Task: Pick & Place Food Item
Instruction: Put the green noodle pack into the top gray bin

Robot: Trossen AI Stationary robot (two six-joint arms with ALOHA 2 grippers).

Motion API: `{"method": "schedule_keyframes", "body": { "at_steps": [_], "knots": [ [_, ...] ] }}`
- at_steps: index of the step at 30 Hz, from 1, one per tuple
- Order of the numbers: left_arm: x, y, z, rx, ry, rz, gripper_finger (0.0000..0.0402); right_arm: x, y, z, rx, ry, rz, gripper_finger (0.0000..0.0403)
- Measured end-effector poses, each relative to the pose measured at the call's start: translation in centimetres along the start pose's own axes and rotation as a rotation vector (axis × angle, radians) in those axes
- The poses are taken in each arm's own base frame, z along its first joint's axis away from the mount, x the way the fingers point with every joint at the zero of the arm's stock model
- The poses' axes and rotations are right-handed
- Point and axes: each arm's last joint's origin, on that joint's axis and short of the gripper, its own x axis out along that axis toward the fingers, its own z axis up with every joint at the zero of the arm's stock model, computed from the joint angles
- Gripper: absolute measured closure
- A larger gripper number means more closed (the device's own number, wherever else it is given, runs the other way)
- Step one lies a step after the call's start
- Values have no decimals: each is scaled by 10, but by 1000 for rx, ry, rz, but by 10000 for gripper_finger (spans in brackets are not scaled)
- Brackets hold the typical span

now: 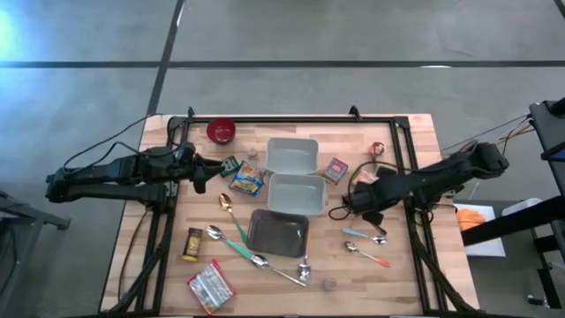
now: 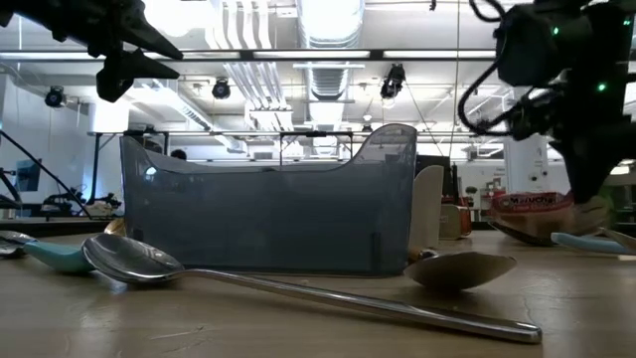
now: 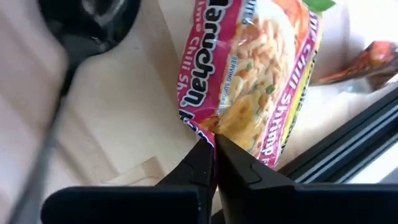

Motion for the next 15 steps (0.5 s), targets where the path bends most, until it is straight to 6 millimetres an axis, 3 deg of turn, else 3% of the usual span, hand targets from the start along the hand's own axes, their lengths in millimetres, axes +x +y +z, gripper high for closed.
{"method": "schedule_keyframes", "body": {
  "at_steps": [5,15],
  "knots": [
    [0,0,0,-5,0,0,250,-16,-9,-8,140,-28,150,395],
    [0,0,0,-23,0,0,250,-69,-44,-26,441,-257,418,395]
  ]
}}
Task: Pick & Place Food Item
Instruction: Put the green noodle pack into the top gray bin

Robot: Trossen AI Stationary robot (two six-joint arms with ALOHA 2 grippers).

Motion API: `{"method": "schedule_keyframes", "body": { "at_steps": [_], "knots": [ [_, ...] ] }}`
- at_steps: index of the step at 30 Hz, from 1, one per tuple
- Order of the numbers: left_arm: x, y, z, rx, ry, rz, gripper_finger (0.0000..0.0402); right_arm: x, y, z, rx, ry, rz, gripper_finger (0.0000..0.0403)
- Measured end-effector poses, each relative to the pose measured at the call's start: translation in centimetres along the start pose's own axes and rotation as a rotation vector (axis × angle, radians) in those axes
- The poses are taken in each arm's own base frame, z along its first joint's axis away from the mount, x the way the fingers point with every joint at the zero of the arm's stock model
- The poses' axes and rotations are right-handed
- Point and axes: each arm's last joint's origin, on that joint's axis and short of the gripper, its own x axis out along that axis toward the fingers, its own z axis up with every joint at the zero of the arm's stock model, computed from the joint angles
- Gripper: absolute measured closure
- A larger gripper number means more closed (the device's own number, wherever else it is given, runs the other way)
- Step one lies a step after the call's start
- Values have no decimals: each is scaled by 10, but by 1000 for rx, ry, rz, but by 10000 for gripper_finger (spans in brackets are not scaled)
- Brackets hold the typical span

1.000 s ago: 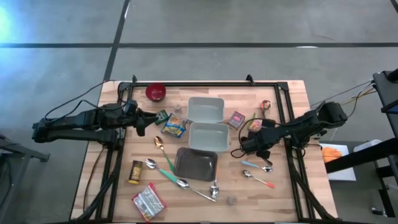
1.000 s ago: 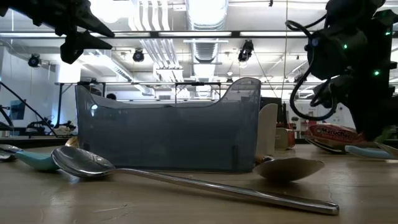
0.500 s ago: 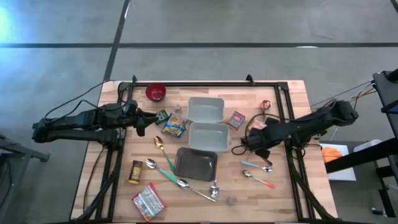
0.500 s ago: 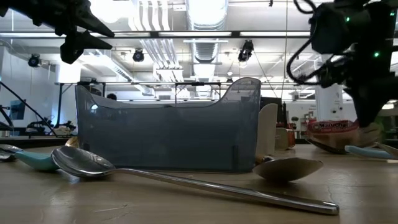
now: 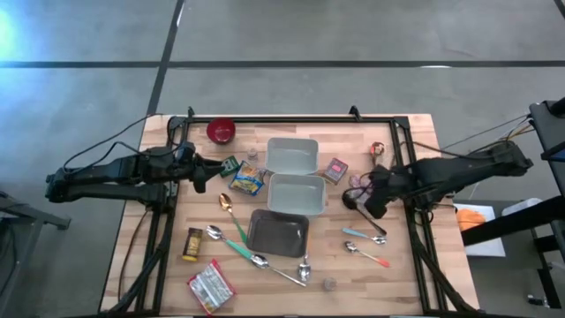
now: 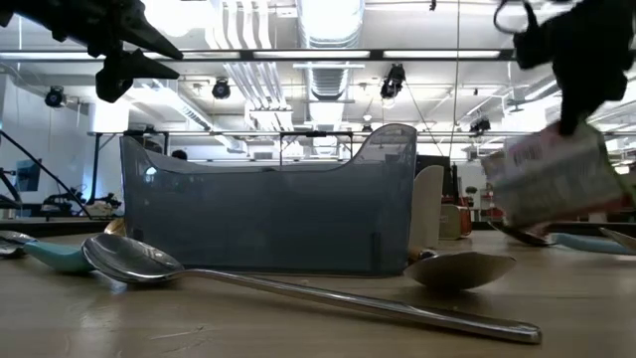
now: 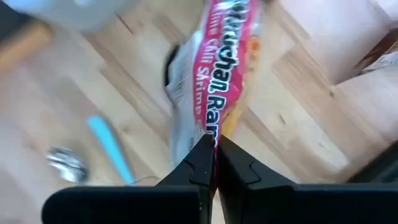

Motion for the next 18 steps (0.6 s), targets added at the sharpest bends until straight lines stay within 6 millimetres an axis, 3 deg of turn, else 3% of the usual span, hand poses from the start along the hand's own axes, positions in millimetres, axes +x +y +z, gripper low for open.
{"method": "schedule_keyframes", "body": {
  "at_steps": [7,13,18],
  "knots": [
    [0,0,0,0,0,0,250,-32,2,13,92,-173,131,395],
    [0,0,0,0,0,0,250,-58,18,39,106,-322,265,395],
    [0,0,0,0,0,0,250,-70,29,63,123,-376,275,395]
  ]
}}
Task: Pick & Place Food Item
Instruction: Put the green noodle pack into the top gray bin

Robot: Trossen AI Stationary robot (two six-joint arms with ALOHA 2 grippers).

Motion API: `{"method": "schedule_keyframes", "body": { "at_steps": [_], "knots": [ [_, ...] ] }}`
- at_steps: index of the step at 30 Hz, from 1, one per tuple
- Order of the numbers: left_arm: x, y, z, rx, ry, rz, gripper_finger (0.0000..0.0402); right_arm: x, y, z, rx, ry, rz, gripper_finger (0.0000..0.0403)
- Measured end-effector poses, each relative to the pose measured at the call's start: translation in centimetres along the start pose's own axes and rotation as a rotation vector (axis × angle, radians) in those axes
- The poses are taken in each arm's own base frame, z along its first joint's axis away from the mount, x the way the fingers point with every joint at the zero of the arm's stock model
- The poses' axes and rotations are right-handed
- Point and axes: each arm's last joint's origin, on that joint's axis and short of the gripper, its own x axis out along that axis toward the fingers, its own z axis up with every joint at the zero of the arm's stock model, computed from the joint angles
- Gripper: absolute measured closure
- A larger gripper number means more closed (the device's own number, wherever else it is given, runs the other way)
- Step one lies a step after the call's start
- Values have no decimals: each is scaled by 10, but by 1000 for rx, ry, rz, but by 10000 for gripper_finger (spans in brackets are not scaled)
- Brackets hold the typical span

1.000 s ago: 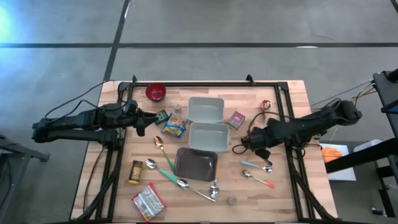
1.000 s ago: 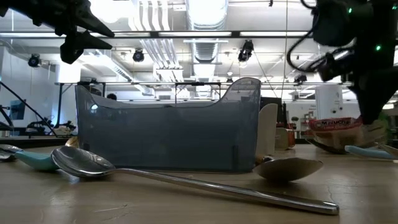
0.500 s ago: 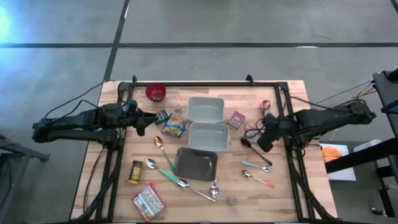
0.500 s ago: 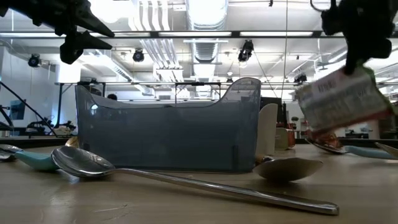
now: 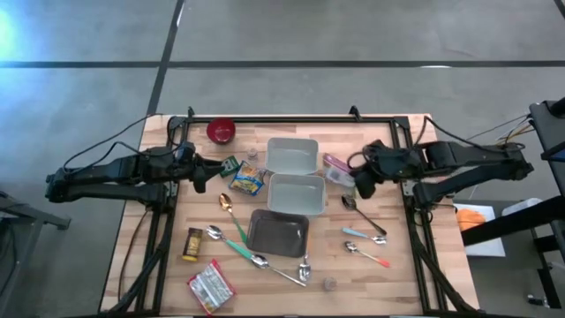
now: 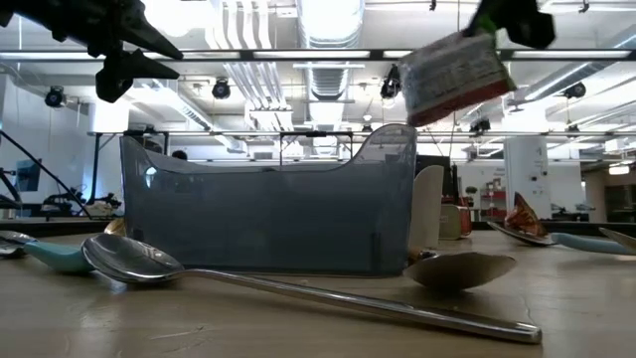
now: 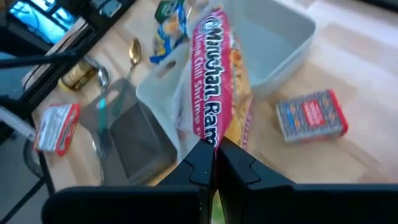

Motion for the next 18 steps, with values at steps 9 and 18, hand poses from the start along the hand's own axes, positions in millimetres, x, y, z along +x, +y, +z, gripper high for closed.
{"method": "schedule_keyframes", "body": {
  "at_steps": [9,18],
  "knots": [
    [0,0,0,-3,0,0,250,39,35,34,-26,-42,-46,395],
    [0,0,0,-3,0,0,250,102,32,74,68,-201,-218,395]
  ]
}}
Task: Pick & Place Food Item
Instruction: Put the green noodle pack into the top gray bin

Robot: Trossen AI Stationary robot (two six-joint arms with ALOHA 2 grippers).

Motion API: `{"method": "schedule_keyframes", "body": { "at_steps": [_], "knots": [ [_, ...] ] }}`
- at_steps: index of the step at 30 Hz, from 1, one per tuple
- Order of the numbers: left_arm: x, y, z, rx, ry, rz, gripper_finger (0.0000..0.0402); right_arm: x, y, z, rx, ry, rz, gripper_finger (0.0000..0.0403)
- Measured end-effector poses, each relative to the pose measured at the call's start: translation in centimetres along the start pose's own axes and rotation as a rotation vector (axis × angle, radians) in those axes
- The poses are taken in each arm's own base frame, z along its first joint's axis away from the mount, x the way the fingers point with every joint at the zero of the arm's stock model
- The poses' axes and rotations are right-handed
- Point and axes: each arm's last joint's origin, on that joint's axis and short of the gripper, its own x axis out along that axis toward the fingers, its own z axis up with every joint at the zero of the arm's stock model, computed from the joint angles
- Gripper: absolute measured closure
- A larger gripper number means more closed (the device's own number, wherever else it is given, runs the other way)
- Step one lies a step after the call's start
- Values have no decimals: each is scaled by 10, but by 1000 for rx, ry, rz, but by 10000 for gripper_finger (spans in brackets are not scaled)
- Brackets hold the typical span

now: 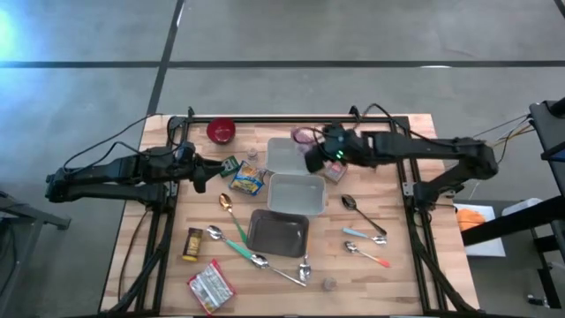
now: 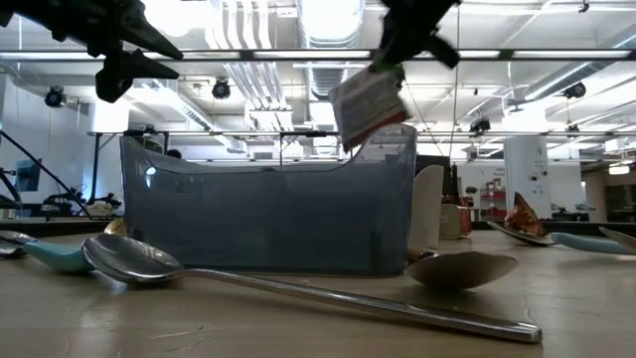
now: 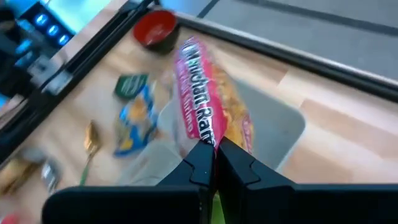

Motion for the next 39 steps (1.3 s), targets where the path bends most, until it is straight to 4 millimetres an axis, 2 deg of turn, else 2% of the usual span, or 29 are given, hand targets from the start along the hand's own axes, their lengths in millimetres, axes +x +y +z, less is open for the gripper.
{"method": "schedule_keyframes", "body": {
  "at_steps": [4,9,17,22,28,39],
  "knots": [
    [0,0,0,1,3,2,250,32,-2,9,11,5,29,395],
    [0,0,0,4,3,2,250,65,-6,9,106,33,32,395],
    [0,0,0,4,3,2,250,101,4,4,278,-11,77,395],
    [0,0,0,4,3,2,250,112,8,-6,351,-75,-3,395],
    [0,0,0,4,3,2,250,119,17,-13,412,-125,-4,395],
    [0,0,0,3,3,2,250,137,37,-28,417,-213,-87,395]
  ]
}}
